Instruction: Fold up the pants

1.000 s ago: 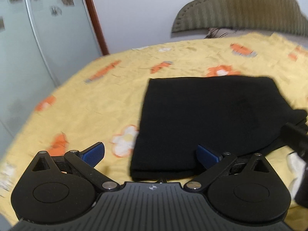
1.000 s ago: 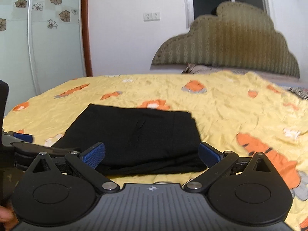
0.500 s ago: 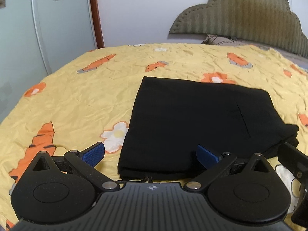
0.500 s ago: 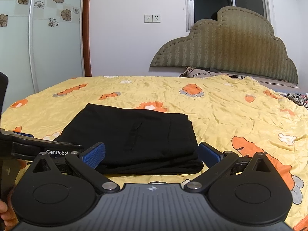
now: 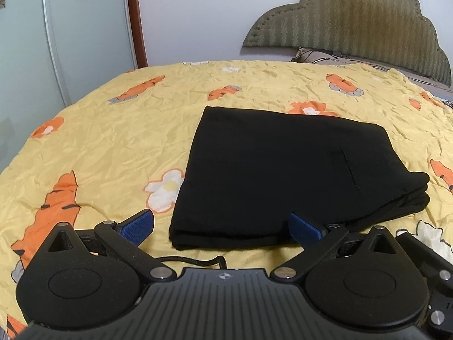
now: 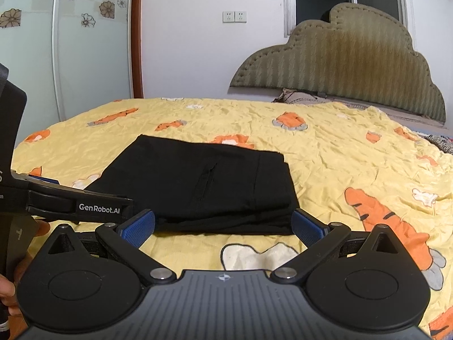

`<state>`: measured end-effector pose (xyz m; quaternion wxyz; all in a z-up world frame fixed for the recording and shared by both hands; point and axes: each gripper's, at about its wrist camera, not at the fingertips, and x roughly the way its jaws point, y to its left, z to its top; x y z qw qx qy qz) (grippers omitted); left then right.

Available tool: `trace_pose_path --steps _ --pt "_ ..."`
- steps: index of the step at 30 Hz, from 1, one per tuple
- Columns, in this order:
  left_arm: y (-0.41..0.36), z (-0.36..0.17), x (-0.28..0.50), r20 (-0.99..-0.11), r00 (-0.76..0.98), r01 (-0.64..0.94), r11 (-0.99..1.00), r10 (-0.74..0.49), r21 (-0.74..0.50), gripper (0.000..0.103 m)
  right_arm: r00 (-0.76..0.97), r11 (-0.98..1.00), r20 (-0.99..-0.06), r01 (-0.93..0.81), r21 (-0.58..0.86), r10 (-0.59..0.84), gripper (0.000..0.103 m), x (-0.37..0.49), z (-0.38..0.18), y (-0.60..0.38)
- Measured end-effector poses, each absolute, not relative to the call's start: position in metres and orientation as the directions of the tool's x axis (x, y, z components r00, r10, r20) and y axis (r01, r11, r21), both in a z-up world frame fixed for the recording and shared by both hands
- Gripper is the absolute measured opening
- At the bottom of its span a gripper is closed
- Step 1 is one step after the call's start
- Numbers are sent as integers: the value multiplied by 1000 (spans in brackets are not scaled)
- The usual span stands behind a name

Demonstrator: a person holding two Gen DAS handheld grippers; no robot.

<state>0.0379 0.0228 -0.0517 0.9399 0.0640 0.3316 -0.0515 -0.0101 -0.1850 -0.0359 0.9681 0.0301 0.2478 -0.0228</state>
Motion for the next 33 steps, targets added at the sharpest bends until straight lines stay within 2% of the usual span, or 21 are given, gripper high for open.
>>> trace_pose_path --steps 7,17,33 --pt "33 -62 43 -616 781 129 992 -103 -2 103 873 999 -486 51 -6 -47 103 2 -48 -183" --pt "51 -81 38 -593 793 101 990 -137 -95 103 865 997 -498 72 1 -62 103 7 -79 -185" --pt "42 -83 33 -575 813 90 995 -93 -35 103 833 992 -553 93 86 -30 103 11 -93 -193"
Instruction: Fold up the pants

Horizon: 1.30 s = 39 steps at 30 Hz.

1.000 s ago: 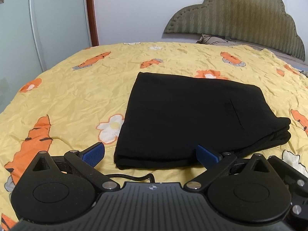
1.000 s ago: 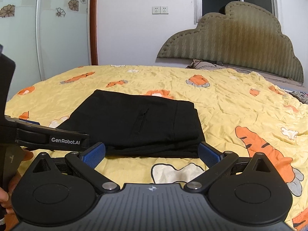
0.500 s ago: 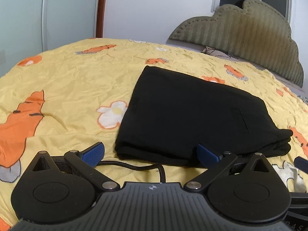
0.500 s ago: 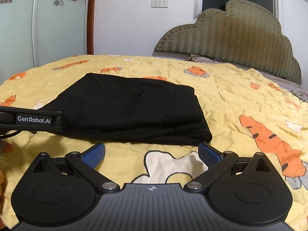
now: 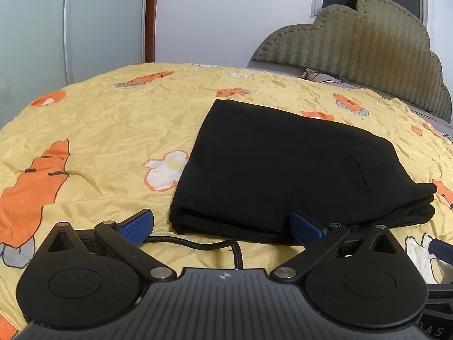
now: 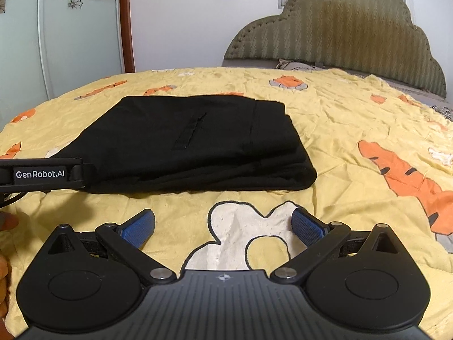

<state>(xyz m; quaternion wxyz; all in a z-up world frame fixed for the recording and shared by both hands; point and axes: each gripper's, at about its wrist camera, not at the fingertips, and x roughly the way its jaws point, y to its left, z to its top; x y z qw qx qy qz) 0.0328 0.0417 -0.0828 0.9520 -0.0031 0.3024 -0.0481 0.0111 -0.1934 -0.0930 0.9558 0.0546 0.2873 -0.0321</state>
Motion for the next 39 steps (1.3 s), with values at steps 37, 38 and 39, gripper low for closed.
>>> trace_pose_path --steps 37,38,39 --pt "43 -84 33 -577 811 92 995 -97 -39 103 840 991 -542 94 96 -28 103 11 -94 -192" --pt "43 -84 33 -577 811 92 995 -98 -39 103 840 991 -542 95 95 -29 103 11 -94 -192" --pt "43 -84 33 -577 811 92 995 -98 -40 103 840 991 -543 95 95 -29 103 11 -94 -192"
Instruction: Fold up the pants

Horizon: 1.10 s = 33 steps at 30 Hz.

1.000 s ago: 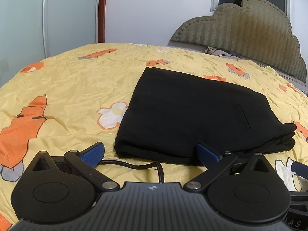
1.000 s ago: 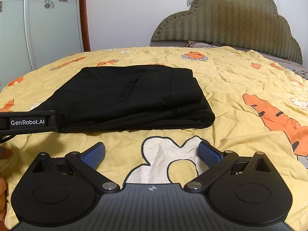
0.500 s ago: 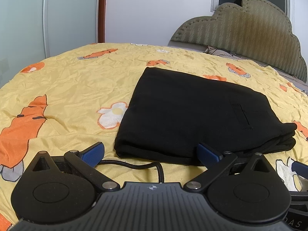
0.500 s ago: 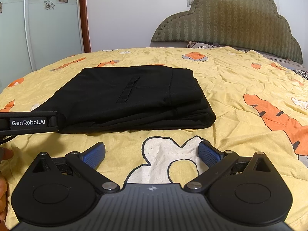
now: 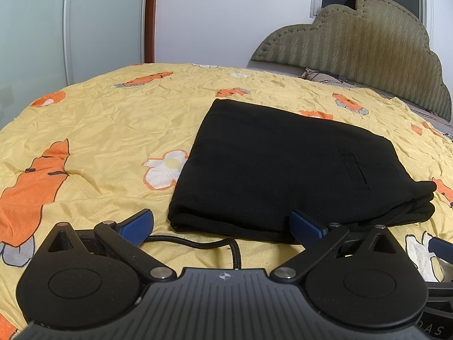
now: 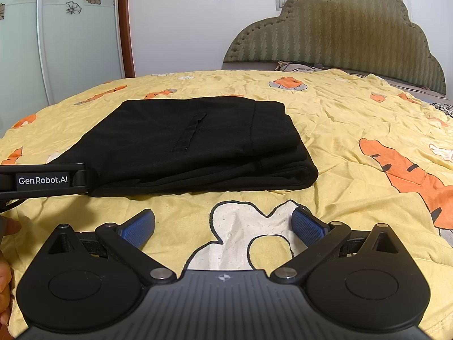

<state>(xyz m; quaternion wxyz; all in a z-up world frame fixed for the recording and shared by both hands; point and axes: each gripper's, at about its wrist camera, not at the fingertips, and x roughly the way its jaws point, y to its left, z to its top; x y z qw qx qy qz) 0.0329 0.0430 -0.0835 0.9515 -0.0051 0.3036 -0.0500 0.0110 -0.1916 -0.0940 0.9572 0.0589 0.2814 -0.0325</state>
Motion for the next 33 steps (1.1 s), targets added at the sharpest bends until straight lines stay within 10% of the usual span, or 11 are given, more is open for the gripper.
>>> trace_pose_path --steps 33 --pt "43 -83 31 -575 811 96 994 -109 -52 103 828 994 -559 91 56 -44 103 13 -92 -185"
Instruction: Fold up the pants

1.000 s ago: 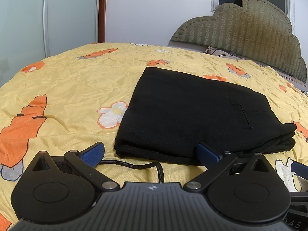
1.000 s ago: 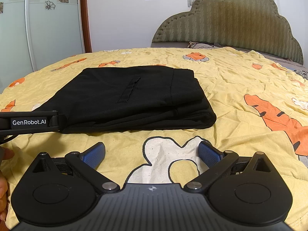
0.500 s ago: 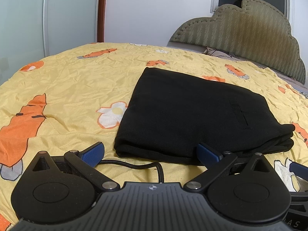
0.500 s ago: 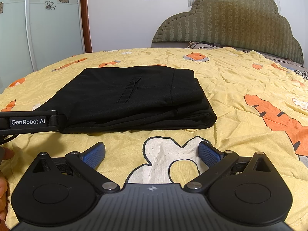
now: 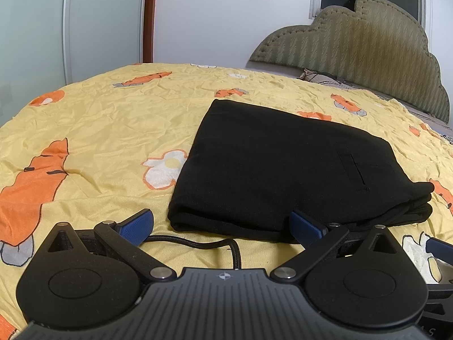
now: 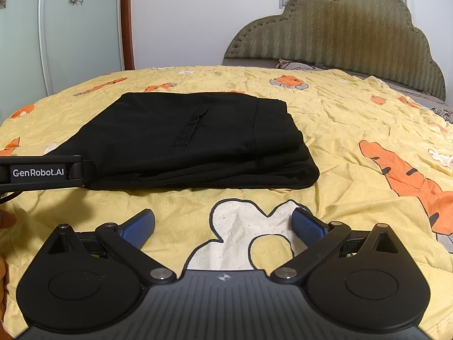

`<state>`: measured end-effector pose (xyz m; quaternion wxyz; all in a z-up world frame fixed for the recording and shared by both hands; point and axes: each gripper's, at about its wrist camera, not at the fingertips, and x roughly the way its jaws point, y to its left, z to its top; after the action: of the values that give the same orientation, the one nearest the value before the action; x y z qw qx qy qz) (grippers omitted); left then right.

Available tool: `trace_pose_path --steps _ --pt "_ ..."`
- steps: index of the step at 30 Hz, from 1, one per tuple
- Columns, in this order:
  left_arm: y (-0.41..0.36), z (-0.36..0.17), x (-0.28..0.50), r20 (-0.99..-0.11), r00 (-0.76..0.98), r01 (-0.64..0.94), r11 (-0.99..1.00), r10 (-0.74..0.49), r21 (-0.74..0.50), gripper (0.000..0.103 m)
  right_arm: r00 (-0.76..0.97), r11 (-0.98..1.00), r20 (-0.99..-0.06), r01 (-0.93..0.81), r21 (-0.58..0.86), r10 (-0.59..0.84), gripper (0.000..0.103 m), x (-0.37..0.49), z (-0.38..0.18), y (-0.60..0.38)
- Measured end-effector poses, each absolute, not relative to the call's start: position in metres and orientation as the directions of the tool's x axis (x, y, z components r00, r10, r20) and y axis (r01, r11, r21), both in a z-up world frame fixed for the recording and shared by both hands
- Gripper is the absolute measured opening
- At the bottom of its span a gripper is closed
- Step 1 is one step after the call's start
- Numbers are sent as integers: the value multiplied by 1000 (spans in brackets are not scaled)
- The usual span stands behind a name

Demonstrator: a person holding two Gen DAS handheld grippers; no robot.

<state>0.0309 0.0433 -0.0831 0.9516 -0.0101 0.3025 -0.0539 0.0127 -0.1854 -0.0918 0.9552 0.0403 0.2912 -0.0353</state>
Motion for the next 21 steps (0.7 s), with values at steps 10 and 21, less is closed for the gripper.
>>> trace_pose_path --steps 10,21 --pt "47 -74 25 -599 789 155 988 -138 -23 103 828 994 -559 91 57 -43 103 13 -92 -185" --pt "44 -56 10 -556 827 164 981 -81 100 103 829 995 -558 79 57 -34 103 12 -92 -187"
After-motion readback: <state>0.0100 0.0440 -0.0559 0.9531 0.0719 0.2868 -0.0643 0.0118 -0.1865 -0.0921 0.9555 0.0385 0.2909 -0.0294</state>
